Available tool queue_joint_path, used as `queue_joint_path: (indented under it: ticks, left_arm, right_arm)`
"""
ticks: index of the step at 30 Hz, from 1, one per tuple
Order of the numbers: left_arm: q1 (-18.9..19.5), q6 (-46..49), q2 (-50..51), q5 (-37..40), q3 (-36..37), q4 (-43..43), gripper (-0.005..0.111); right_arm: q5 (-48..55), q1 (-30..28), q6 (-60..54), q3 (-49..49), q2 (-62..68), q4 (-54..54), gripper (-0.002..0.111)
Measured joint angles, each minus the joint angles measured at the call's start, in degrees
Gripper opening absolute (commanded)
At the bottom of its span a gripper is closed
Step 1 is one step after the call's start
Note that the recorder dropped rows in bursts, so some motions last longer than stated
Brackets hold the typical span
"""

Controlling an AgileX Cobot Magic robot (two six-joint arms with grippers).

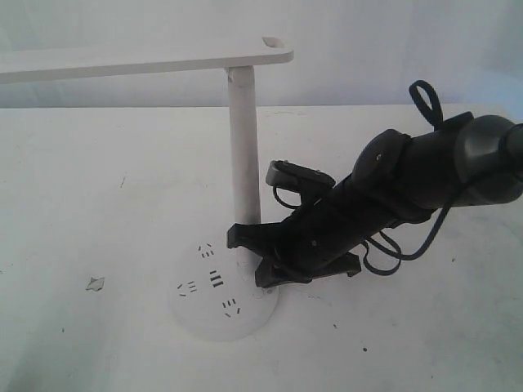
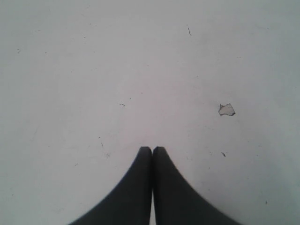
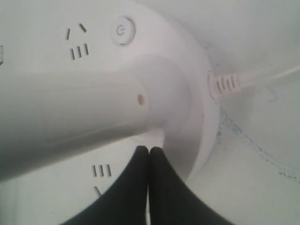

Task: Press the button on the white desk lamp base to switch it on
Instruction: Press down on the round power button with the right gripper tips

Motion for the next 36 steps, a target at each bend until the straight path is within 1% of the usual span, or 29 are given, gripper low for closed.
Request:
queue_joint_path:
  ticks: [14,17,20,36]
  left_arm:
    - [0.0,0.0,0.0,0.0,0.0,0.0,0.0]
    - [0.0,0.0,0.0,0.0,0.0,0.0,0.0]
    - [0.0,0.0,0.0,0.0,0.0,0.0,0.0]
    - [0.0,0.0,0.0,0.0,0.0,0.0,0.0]
  right_arm:
    - [2.5,0.0,6.98,0.0,0.0,1.36,0.0]
    - [2.59,0.0,6.98,0.0,0.0,4.45,0.0]
    - [2.59,0.0,6.98,0.0,0.0,5.08,0.0]
    - [2.39,0.13,6.14,0.0,1.45,3.44,0.0]
